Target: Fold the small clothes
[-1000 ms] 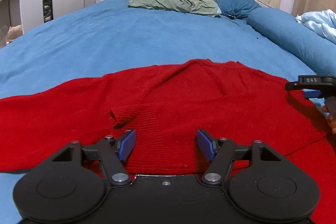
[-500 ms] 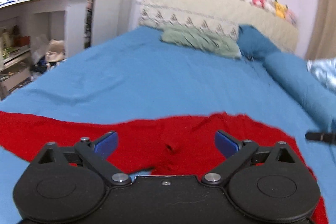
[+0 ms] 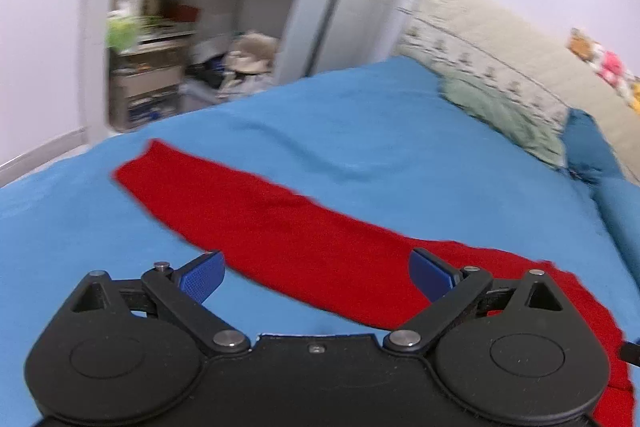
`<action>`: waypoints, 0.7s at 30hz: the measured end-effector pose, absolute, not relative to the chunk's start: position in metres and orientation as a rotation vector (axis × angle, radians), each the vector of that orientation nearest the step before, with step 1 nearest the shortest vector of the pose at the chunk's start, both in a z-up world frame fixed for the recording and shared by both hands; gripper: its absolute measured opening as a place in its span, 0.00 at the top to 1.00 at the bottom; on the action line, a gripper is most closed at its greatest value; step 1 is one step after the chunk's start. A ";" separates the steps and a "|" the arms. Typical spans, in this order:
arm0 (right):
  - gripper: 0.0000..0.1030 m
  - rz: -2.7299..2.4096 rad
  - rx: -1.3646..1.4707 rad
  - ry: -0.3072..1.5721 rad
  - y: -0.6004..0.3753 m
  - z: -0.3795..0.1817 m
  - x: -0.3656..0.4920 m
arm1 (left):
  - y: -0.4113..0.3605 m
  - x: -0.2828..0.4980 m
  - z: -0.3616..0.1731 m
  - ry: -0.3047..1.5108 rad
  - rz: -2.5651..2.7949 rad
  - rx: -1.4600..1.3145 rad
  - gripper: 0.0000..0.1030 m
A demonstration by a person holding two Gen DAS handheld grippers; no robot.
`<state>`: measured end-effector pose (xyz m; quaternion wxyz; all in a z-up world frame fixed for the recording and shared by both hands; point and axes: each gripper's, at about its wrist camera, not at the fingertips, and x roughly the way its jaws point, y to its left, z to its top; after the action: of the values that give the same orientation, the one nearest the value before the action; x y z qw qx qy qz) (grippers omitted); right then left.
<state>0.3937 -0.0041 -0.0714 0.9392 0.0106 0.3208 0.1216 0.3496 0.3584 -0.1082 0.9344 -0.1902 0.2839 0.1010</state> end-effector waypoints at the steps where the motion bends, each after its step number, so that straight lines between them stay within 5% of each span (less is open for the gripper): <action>1: 0.00 0.252 0.022 0.661 0.000 -0.076 0.396 | 0.369 0.351 -0.115 0.580 0.228 -0.398 0.07; 14: 0.00 0.256 -0.002 0.709 0.017 -0.118 0.411 | 0.448 0.400 -0.175 0.562 0.353 -0.548 0.50; 17: 0.00 0.247 0.015 0.709 0.012 -0.123 0.413 | 0.449 0.408 -0.177 0.565 0.389 -0.517 0.77; 18: 0.00 0.244 0.019 0.709 0.010 -0.124 0.414 | 0.448 0.409 -0.176 0.572 0.400 -0.508 0.94; 21: 0.00 0.228 0.035 0.708 0.003 -0.127 0.416 | 0.443 0.408 -0.171 0.570 0.399 -0.493 0.96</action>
<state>0.4158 0.0032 -0.1268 0.9315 0.0169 0.3459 0.1113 0.4082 0.4434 -0.1712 0.9104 -0.2390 0.2766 0.1935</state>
